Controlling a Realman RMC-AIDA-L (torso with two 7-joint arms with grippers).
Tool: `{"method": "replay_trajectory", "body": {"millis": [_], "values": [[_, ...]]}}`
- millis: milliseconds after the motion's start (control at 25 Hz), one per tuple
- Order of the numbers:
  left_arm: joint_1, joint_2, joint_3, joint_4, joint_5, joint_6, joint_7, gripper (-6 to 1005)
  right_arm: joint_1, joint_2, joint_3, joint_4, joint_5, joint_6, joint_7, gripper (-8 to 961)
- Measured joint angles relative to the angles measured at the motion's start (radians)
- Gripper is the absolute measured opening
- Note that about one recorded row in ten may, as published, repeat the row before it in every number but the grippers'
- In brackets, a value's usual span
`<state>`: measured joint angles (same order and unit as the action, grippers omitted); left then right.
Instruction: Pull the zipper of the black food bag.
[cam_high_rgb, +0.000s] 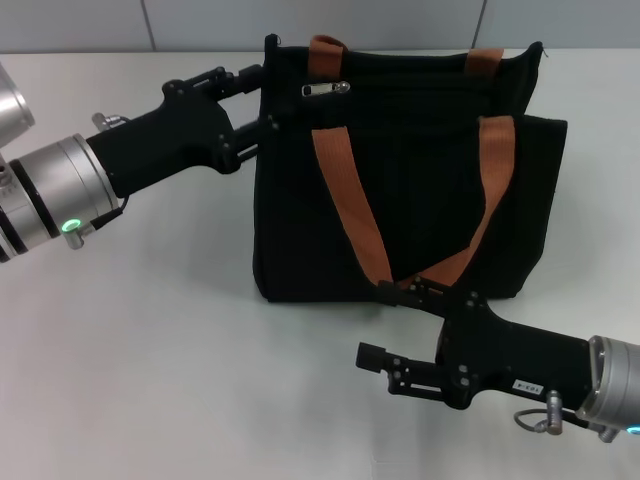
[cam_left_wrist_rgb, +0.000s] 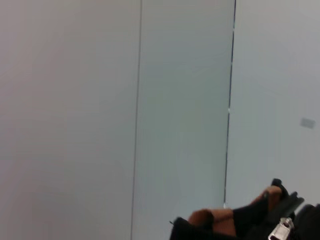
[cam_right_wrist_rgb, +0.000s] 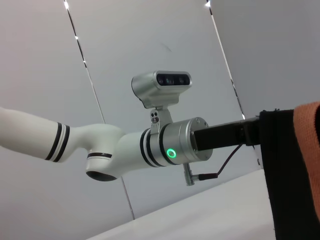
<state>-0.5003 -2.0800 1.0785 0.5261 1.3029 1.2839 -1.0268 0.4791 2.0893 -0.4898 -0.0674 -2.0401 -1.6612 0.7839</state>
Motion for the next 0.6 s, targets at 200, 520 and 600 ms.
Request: {"method": "replay_trajectory", "body": {"millis": [200, 520, 600], "values": [[-0.011, 0.000, 0.010, 0.004, -0.004, -0.001, 0.005, 560, 0.006, -0.002, -0.001, 0.003, 0.000, -0.001, 0.007, 774], [-0.019, 0.000, 0.027, 0.003, 0.001, -0.003, 0.005, 341, 0.005, -0.004, 0.001, -0.002, 0.000, -0.006, 0.009, 774], [-0.020, 0.000, 0.027, 0.003, -0.001, -0.001, 0.005, 262, 0.006, -0.004, 0.002, -0.001, 0.000, -0.004, 0.009, 774]]}}
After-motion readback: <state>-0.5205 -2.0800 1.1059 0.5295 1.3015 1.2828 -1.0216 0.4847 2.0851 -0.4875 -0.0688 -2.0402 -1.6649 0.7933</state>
